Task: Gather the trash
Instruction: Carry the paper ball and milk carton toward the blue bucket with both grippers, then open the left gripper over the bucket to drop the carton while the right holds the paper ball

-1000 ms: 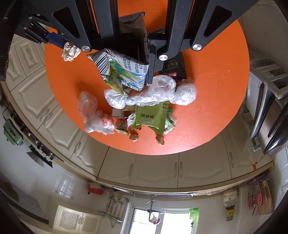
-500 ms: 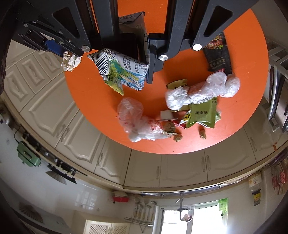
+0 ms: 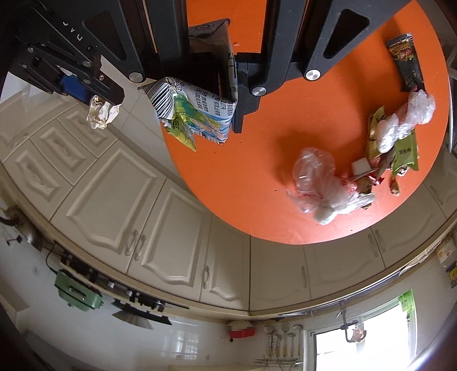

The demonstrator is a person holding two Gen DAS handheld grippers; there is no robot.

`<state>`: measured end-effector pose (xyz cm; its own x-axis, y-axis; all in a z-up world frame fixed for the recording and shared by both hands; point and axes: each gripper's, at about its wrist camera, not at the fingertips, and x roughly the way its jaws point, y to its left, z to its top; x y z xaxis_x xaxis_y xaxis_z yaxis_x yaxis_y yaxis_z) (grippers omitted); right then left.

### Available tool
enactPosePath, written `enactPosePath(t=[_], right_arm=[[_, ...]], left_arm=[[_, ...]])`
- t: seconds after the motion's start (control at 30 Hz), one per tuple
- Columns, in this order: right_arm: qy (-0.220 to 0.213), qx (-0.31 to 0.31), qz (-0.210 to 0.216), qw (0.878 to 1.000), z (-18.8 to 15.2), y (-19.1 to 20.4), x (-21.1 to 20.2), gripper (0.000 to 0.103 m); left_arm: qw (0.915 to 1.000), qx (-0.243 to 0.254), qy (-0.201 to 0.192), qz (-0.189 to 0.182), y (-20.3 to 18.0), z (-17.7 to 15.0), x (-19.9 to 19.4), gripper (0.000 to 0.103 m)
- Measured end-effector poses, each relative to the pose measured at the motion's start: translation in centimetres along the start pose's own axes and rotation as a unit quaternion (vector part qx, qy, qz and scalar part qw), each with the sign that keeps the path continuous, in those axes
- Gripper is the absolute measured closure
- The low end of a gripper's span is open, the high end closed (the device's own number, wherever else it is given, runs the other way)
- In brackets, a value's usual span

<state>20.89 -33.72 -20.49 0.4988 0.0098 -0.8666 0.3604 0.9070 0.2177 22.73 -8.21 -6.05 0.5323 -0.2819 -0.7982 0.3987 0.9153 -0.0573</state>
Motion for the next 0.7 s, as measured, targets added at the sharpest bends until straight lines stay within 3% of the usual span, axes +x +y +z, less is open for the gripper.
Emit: enactPosePath(t=[0.4, 0.7], right_arm=[[-0.008, 0.051, -0.055, 0.997, 2.5, -9.7, 0.5, 0.072], [-0.001, 0.069, -0.076, 0.995, 4.7, -14.1, 2.5, 0.072]], left_arm=[[0.9968, 0.072, 0.032, -0.013, -8.7, 4.3, 7.2, 0.099], [0.9938, 0.096, 0.05, -0.026, -13.1, 7.6, 13.1, 0.099]])
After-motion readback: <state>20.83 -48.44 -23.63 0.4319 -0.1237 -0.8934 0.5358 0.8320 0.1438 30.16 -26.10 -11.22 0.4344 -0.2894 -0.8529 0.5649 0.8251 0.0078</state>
